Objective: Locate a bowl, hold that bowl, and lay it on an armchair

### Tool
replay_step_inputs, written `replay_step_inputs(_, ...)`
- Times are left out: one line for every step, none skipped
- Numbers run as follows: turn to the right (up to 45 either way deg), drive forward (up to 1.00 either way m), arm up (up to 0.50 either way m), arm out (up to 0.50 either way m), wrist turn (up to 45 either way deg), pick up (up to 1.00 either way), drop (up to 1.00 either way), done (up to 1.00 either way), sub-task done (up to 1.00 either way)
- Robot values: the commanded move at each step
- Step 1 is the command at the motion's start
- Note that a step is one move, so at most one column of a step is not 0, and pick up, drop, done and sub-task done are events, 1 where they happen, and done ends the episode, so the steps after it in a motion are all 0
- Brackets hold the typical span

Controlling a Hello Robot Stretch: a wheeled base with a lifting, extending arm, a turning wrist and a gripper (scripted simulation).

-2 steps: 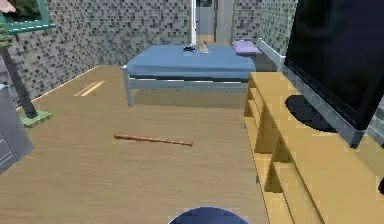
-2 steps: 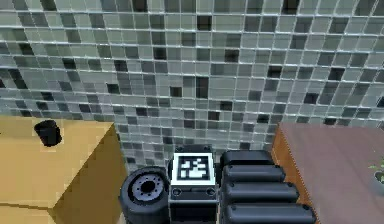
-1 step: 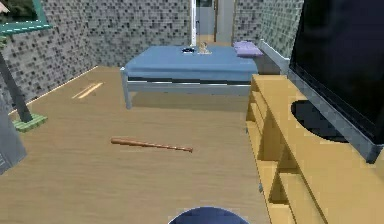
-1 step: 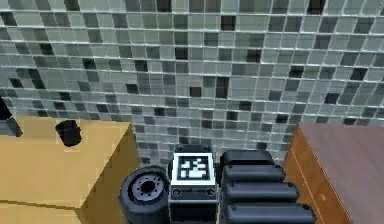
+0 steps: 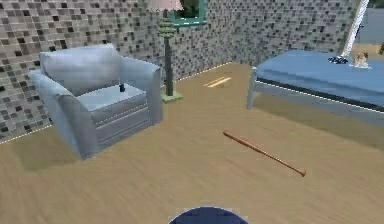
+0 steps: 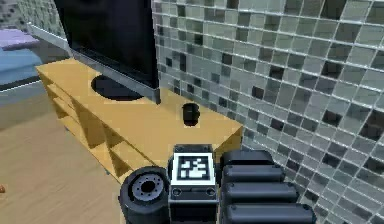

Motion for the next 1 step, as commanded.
replay_step_inputs(0.0,1.0,0.0,0.0,0.0,0.0,0.0,0.0,0.0)
